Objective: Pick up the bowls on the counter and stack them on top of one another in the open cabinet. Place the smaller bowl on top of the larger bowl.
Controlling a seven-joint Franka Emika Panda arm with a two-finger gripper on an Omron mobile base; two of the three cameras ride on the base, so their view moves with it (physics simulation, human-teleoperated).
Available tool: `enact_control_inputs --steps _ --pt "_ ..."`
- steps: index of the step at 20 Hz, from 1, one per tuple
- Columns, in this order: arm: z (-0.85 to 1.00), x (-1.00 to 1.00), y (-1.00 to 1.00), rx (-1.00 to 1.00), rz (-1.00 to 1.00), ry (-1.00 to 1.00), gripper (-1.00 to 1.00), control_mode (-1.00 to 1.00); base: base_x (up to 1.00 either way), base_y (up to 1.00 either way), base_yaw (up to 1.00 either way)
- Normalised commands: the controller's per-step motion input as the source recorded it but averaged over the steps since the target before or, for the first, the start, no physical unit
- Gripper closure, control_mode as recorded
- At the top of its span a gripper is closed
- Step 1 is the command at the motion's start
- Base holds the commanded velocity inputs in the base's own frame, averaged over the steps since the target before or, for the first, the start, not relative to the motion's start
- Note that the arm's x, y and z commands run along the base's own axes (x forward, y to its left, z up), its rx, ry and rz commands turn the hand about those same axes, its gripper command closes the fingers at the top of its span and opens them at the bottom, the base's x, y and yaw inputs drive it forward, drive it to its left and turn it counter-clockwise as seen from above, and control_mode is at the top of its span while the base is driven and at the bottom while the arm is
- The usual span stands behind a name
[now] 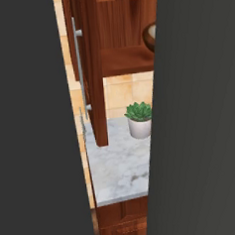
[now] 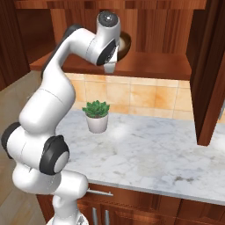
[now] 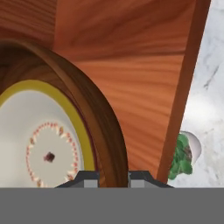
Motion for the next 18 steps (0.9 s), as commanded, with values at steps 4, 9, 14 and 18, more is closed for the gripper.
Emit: enact_control_inputs --steps 4,9,14,18 --pt "0.0 0.36 0.0 0.0 0.0 0.0 1.0 -1.0 0.0 0.0 0.0" --pt "0.0 0.28 0.0 0.0 0.0 0.02 1.0 -1.0 0.0 0.0 0.0" --pt "0.0 0.1 0.0 0.0 0.0 0.03 1.0 -1.0 0.0 0.0 0.0" --pt "0.0 0.07 0.0 0.0 0.0 0.03 -1.0 -1.0 0.0 0.0 0.0"
